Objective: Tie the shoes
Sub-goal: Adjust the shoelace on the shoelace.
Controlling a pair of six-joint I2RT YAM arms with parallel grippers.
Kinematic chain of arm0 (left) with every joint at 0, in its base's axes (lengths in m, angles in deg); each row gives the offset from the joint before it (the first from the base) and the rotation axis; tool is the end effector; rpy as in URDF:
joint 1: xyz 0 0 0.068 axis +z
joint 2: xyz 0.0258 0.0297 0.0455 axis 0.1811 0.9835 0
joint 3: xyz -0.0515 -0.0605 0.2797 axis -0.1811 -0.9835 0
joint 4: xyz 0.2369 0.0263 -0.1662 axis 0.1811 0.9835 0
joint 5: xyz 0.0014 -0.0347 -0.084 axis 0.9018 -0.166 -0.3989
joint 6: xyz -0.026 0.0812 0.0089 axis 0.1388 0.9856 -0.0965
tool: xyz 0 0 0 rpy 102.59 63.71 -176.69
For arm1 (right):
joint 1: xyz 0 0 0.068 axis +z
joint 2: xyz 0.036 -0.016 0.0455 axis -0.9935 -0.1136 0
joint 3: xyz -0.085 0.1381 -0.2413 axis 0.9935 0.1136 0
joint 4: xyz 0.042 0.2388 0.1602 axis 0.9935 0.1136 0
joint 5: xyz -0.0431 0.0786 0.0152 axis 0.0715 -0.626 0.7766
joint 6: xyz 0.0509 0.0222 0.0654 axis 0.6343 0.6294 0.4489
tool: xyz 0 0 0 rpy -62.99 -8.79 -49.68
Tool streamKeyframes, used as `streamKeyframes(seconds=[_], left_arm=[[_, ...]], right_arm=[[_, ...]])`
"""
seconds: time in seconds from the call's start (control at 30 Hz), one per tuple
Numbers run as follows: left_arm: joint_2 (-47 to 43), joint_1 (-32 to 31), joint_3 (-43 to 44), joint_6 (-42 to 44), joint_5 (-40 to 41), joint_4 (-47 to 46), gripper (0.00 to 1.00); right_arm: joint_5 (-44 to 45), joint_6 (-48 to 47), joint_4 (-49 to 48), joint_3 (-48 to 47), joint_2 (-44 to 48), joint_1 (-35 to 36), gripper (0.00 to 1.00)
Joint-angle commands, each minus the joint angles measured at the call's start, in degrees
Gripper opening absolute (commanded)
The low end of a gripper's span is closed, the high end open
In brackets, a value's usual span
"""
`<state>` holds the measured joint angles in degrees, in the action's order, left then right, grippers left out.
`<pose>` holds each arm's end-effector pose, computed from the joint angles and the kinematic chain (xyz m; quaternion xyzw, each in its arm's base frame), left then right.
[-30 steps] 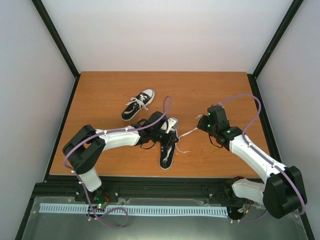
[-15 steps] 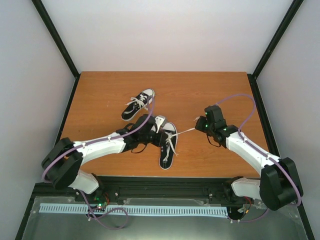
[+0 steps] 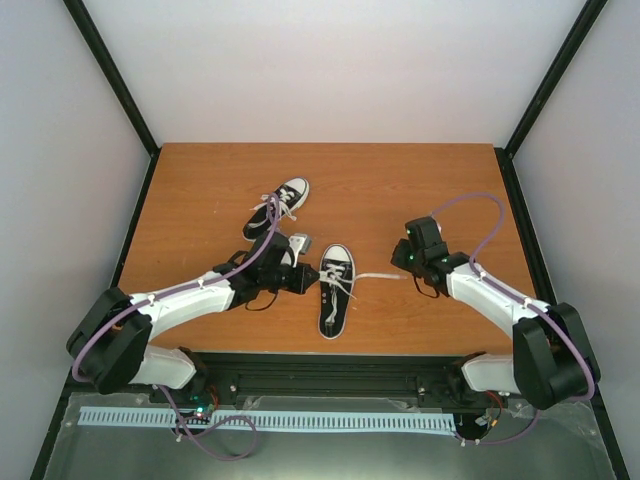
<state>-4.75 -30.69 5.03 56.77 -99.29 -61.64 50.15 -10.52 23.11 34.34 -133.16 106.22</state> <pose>0.2275 -0.2251 0.1655 0.1329 0.8975 -0.3357 0.2532 0.2819 0.1104 0.1658 0.1571 0.9245 0.1402 0.3179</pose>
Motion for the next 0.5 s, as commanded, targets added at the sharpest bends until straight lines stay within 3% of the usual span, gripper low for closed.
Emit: streamKeyframes(seconds=[0.0, 0.07, 0.2, 0.37, 0.47], left_arm=[[-0.5, 0.5, 0.5, -0.1, -5.0, -2.8, 0.03], [-0.2, 0.5, 0.3, 0.3, -8.0, -5.3, 0.04], [0.7, 0.6, 1.7, 2.0, -10.4, -5.5, 0.04], [1.1, 0.6, 2.1, 3.1, -10.8, -5.1, 0.04], [0.9, 0.6, 2.2, 3.0, -11.0, -5.2, 0.03]], right_arm=[[0.2, -1.0, -2.0, 3.5, 2.9, -0.3, 0.49], [-5.0, -3.8, -5.4, 5.9, 5.6, -0.3, 0.58], [-26.2, -12.4, -17.6, 11.3, 9.5, 2.3, 0.61], [-27.9, -17.8, -18.7, 10.6, 4.7, 11.7, 0.55], [-28.2, -19.5, -20.7, 10.3, 0.7, 13.8, 0.51]])
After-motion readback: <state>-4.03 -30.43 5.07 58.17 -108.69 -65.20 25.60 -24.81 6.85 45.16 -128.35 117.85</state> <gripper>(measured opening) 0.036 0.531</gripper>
